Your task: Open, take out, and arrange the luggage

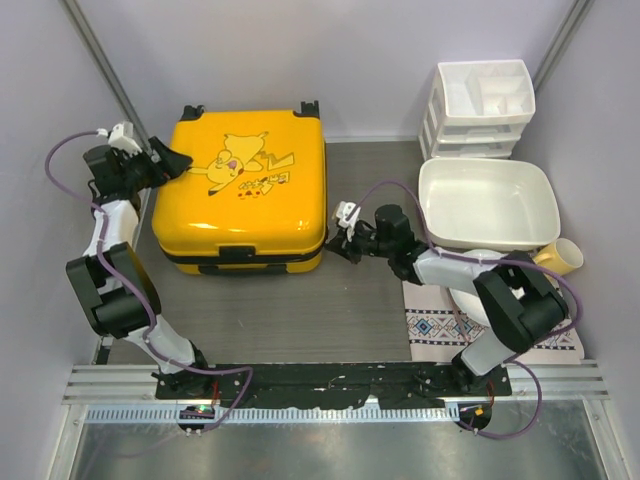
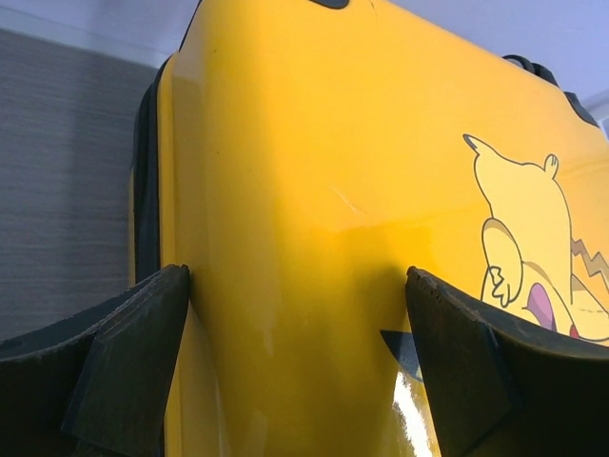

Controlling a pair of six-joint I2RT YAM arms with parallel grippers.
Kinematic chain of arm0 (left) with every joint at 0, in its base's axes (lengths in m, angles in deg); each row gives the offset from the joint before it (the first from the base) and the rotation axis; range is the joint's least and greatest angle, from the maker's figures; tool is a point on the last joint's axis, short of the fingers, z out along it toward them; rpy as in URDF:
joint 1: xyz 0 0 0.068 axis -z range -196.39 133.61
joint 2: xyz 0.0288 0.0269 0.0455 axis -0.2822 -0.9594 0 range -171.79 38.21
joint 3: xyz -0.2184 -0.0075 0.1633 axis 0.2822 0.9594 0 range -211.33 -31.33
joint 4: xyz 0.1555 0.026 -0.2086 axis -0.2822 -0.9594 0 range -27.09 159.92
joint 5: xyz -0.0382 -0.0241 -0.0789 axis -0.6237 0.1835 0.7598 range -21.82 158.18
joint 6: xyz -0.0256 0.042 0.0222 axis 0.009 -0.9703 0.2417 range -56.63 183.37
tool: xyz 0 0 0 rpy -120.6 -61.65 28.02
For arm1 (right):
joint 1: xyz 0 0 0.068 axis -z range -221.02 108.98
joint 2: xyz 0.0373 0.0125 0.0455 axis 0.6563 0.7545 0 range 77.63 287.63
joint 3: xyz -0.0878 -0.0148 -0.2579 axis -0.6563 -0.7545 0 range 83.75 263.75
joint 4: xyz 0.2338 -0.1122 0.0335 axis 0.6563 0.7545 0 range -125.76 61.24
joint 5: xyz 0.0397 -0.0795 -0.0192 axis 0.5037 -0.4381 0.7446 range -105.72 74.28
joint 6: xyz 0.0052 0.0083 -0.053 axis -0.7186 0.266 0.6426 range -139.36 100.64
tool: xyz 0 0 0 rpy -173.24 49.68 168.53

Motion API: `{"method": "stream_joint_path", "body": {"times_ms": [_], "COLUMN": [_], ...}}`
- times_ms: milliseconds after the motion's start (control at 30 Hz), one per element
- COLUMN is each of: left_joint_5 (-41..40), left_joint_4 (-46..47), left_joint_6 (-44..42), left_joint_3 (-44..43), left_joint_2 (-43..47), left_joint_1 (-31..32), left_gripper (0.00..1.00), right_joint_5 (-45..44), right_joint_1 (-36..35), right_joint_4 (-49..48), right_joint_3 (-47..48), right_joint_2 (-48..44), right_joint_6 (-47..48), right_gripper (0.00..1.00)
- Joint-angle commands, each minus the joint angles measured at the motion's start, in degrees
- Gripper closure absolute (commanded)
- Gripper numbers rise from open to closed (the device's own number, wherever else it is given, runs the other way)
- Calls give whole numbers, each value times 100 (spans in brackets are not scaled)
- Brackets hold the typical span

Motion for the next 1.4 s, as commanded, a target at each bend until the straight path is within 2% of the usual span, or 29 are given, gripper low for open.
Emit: {"method": "stream_joint_path", "body": {"times_ms": [0, 67, 167, 333, 400, 467, 533, 667, 767, 833, 900, 1067, 1200, 1233, 1367], "left_joint_5": [782, 729, 755, 869, 975, 1028, 1107, 1204, 1037, 1010, 1002, 879, 615, 571, 246], "left_joint_4": [-2546, -2493, -2493, -2361, -2300, -2264, -2299, -2229, -1879, -1457, -958, -245, 178, 214, 284], "left_joint_6": [4, 12, 100, 267, 355, 434, 504, 794, 1206, 1768, 2364, 3035, 3378, 3518, 3843], "left_joint_3": [776, 960, 1267, 1890, 2058, 2278, 2401, 2612, 2823, 2999, 3279, 3807, 4272, 4344, 4687], "left_joint_2": [-233, -22, 189, 452, 654, 943, 1076, 1340, 1516, 1586, 1744, 2236, 2711, 2868, 3229], "left_joint_1": [-104, -210, -210, -202, -167, -114, -43, 132, 422, 554, 572, 572, 782, 844, 1098], "left_gripper": [9, 8, 8, 9, 9, 9, 9, 9, 8, 7, 6, 3, 1, 1, 1], "right_joint_5": [358, 419, 254, -510, -1079, -1450, -1785, -1813, -1716, -1567, -1418, -530, -327, -353, -520], "right_joint_1": [27, 9, -279, -991, -1001, -827, -581, 279, 658, 1080, 1326, 1223, 626, 390, 194], "right_joint_4": [1091, 1383, 1348, 759, 724, 891, 646, 601, 337, 538, 670, 1224, 1261, 1225, 970], "right_joint_3": [-138, -296, -341, -359, -79, 124, 125, 589, 1088, 1616, 1663, 568, -261, -332, -43], "right_joint_2": [-867, -1140, -1141, -949, -790, -737, -798, -650, -274, -17, 72, -647, -1219, -1229, -949], "right_joint_6": [196, 277, -294, -1050, -1647, -1727, -2052, -2220, -1939, -1842, -1511, -946, -708, -700, -1137], "right_gripper": [99, 99, 99, 99, 99, 99, 99, 99, 99, 99, 99, 99, 99, 99, 99]}}
